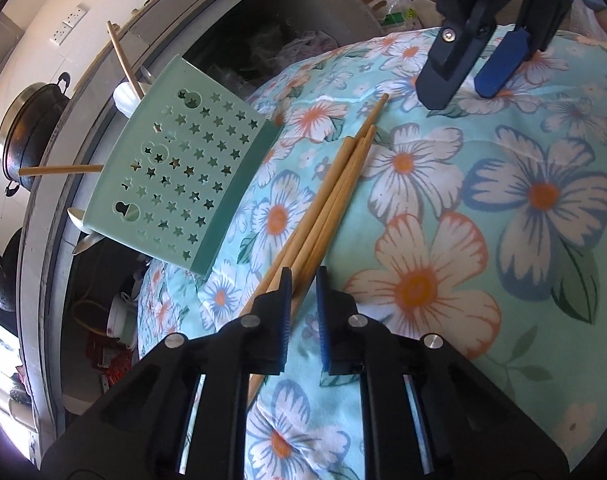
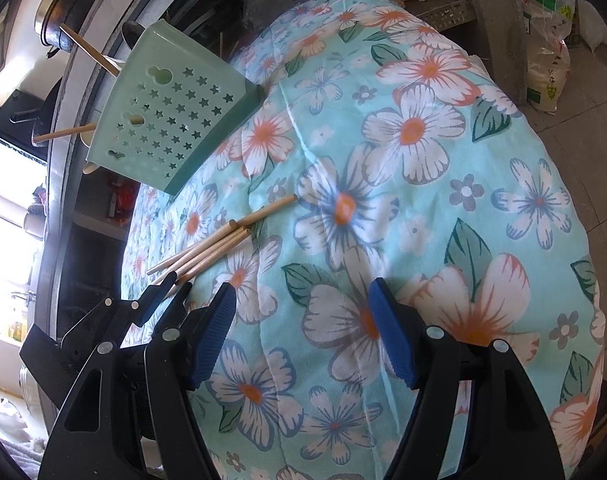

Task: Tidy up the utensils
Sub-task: 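Grasp a single chopstick with the left tool while the right tool grasps another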

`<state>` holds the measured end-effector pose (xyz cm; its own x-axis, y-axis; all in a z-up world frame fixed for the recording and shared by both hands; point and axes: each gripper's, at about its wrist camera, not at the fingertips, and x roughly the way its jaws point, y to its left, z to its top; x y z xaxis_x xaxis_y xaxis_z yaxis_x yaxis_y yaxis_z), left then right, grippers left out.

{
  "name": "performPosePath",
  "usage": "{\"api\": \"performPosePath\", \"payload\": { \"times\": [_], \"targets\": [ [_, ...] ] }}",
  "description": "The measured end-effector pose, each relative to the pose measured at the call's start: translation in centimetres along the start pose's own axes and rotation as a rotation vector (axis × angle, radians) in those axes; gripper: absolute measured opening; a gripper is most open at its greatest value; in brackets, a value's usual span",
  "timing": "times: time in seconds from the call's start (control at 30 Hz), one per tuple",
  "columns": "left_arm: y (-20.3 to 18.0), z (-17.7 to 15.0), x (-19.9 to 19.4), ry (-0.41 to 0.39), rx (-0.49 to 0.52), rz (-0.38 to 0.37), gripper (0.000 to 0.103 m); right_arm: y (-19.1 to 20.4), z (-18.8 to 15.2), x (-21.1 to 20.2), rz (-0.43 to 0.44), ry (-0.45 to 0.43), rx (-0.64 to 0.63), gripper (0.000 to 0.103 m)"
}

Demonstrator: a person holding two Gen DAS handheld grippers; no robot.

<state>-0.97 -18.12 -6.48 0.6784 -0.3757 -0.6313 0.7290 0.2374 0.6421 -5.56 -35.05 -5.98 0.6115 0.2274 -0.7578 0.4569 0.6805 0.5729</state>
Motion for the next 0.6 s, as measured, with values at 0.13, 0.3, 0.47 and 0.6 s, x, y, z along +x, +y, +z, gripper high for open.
{"api": "performPosePath", "payload": {
  "times": [0.13, 0.3, 0.47, 0.6],
  "targets": [
    [0.0, -0.3, -1.1, 0.002, 0.015, -0.03, 0.01, 0.0, 0.0, 0.0, 0.002, 0.0, 0.002, 0.067],
    [0.1, -0.9, -2.8, 0.015, 0.014, -0.099, 0.011, -0.1, 0.0, -0.1, 0.009, 0.001, 0.007, 0.067],
    [0.8, -1.2, -4.0, 0.038, -0.09, -0.21, 0.017, 0.0, 0.0, -0.2, 0.016, 0.0, 0.009, 0.067],
    [0.2, -1.1, -5.1, -0.006, -0.082, -0.188, 0.041, 0.0, -0.1, -0.2, 0.015, 0.001, 0.014, 0.067]
  ]
}}
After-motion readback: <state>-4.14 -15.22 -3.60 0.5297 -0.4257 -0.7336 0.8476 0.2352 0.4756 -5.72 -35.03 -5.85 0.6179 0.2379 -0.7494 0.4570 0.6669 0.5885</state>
